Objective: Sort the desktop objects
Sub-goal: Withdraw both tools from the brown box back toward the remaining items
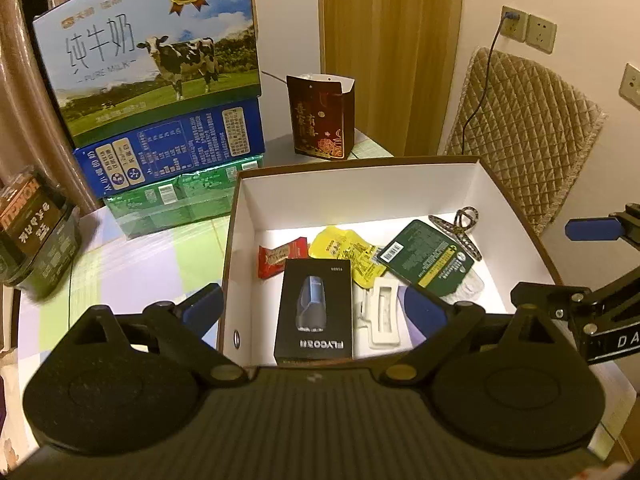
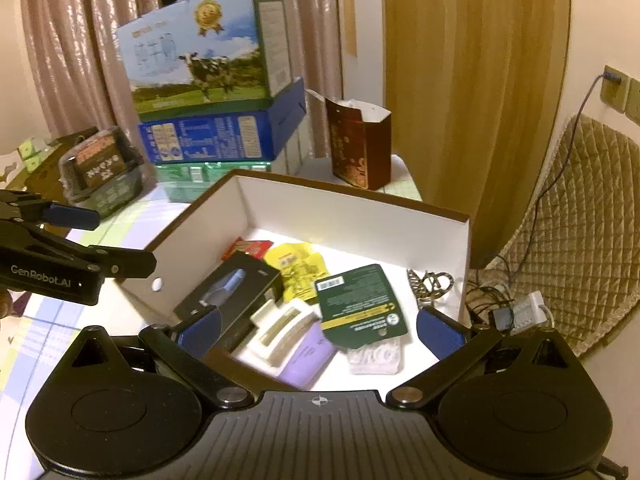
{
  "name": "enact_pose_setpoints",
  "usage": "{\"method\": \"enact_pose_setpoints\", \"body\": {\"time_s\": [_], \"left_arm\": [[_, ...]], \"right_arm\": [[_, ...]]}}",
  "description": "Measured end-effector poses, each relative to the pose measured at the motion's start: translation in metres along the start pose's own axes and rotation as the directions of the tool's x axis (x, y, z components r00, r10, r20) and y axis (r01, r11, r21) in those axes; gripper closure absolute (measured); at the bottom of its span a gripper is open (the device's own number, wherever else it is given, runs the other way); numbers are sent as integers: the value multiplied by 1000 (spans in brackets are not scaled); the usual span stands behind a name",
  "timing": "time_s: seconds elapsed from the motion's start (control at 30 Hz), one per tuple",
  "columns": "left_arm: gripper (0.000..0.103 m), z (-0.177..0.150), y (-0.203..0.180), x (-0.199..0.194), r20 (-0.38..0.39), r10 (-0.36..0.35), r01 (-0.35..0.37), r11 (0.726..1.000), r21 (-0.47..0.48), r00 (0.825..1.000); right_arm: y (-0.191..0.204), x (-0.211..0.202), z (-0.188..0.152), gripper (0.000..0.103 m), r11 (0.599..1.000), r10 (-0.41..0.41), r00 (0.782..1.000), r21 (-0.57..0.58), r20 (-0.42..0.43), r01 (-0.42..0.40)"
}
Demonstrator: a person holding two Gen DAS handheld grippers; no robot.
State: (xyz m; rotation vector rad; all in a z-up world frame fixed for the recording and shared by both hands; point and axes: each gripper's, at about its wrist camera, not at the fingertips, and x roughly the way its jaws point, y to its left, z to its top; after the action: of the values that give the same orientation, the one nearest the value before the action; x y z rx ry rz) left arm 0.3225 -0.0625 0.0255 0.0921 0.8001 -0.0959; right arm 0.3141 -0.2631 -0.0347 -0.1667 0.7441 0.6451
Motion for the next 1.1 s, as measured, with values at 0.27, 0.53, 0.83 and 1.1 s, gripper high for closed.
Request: {"method": "enact_pose_setpoints", "body": {"time_s": [0.27,0.53,0.83,1.1], "left_arm": [[8,-43,5,-25,-21,-4,4,1000,-20,1000],[8,-92,10,-27,-98,-15,9,998,-61,995],[8,-124,7,-24,-134,-49,38,996,-84,990],[8,-145,2,-13,-163,-77,65,995,-74,984]], "right_arm": [[23,-19,-34,2,999,25,1000,-22,4,-25],[40,-13,-75,2,998,51,995,-21,-87,-53],[40,-7,-99,2,998,62,988,9,-142,-61],[38,4,-123,2,999,43,978,14,-203,-41]]}}
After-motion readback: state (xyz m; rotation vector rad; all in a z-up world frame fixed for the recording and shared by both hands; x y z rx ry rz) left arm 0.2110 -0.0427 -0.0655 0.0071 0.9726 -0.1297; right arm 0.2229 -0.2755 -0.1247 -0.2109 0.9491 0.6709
